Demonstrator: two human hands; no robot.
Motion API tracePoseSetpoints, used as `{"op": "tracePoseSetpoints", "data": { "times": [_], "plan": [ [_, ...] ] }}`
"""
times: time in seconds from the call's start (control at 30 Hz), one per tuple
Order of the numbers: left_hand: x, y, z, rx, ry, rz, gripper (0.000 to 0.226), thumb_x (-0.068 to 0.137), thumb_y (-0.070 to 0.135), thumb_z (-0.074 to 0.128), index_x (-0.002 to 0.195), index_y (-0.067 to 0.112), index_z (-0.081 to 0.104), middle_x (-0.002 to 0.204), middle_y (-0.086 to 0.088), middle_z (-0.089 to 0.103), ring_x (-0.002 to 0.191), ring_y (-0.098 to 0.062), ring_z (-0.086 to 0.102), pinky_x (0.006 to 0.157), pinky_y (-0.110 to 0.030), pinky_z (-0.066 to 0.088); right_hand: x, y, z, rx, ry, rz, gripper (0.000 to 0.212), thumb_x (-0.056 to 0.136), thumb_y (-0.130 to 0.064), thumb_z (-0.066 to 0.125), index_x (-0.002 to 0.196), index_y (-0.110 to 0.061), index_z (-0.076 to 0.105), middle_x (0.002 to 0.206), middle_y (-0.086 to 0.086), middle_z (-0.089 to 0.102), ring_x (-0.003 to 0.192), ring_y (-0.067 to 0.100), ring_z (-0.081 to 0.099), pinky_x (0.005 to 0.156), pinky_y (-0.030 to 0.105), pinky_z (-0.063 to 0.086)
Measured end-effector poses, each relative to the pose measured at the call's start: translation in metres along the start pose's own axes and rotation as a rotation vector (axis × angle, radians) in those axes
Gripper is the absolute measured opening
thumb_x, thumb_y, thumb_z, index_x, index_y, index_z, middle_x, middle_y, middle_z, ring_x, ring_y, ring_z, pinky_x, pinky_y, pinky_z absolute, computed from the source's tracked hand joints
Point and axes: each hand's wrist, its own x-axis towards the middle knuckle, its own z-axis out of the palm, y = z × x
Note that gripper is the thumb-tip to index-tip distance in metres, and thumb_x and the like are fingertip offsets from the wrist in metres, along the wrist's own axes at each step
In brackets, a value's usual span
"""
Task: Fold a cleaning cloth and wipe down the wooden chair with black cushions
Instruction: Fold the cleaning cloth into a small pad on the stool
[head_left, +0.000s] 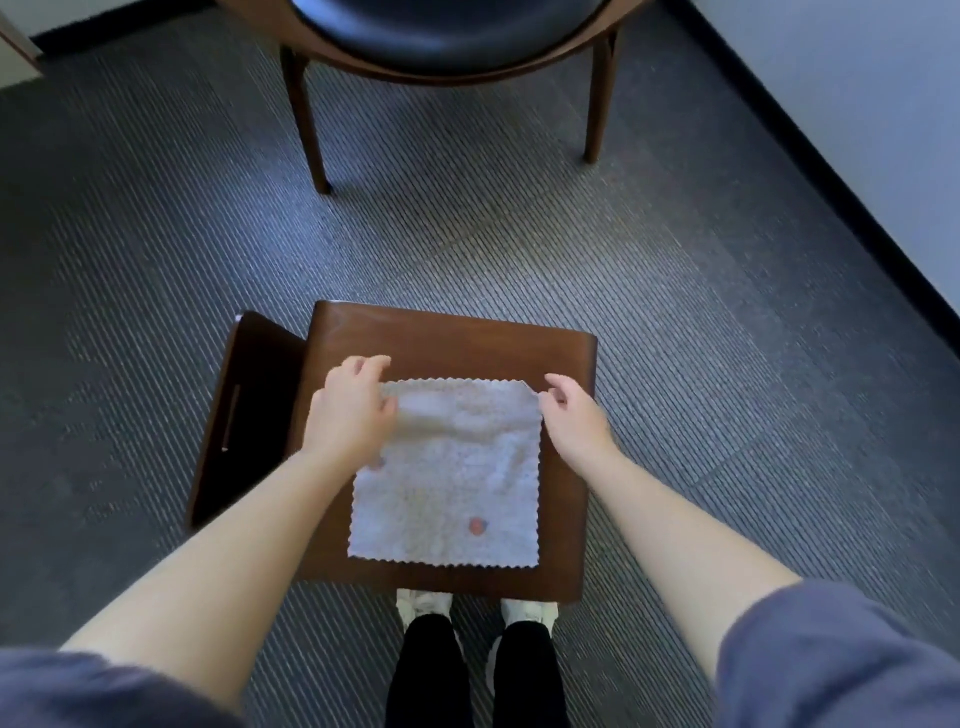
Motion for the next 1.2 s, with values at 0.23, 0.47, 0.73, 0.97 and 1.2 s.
{"op": "tracePoseSetpoints", "data": {
  "times": [0.23,0.47,0.73,0.97,1.2],
  "plan": [
    [-0.029,-0.021,0.058,0.27,-0.142,0.216,0.071,0.092,0.031,0.061,0.153,0.017,0.026,0.163,-0.012,0.012,0.151,-0.032,0.009,0.117,-0.055,0.021,-0.018,0.028,0.031,-0.723,-0.052,-0.335,0.065,0.098,-0.032,0.043,0.155,-0.028,0.01,0.164,-0.003,-0.004,0.15,0.019,-0.008,0.121,0.047,0.008],
    [-0.008,-0.024,0.1,0.387,-0.046,0.406,0.07,0.093,0.051,0.038,0.151,0.011,0.032,0.161,-0.015,0.02,0.148,-0.037,0.015,0.113,-0.061,0.014,0.01,0.047,0.074,-1.0,0.005,-0.556,0.069,0.096,-0.058,0.027,0.155,-0.032,0.003,0.163,0.009,-0.004,0.15,0.031,-0.006,0.118,0.059,0.002],
    [0.04,-0.023,0.122,0.303,0.088,0.419,0.071,0.098,0.056,0.027,0.156,0.017,0.016,0.164,-0.01,0.008,0.151,-0.032,0.003,0.12,-0.054,0.005,0.064,0.043,0.077,-0.95,0.128,-0.602,0.063,0.098,-0.058,0.016,0.155,-0.034,0.006,0.164,0.003,-0.004,0.15,0.029,-0.007,0.118,0.057,-0.004],
    [0.036,-0.031,0.115,0.261,0.132,0.33,0.069,0.1,0.051,0.023,0.157,0.013,0.014,0.164,-0.01,0.004,0.152,-0.028,-0.001,0.121,-0.052,0.003,0.067,0.045,0.068,-0.909,0.183,-0.629,0.063,0.099,-0.056,0.019,0.155,-0.031,0.005,0.164,0.005,-0.003,0.15,0.029,-0.005,0.118,0.059,-0.002],
    [-0.033,-0.04,0.143,0.296,0.151,0.423,0.071,0.099,0.046,0.028,0.154,0.002,0.016,0.163,-0.016,0.007,0.151,-0.031,0.006,0.121,-0.051,0.009,0.023,0.072,0.1,-0.922,0.157,-0.758,0.064,0.098,-0.052,0.029,0.155,-0.026,0.019,0.163,0.006,0.009,0.15,0.03,0.005,0.115,0.063,0.008]
  ]
}}
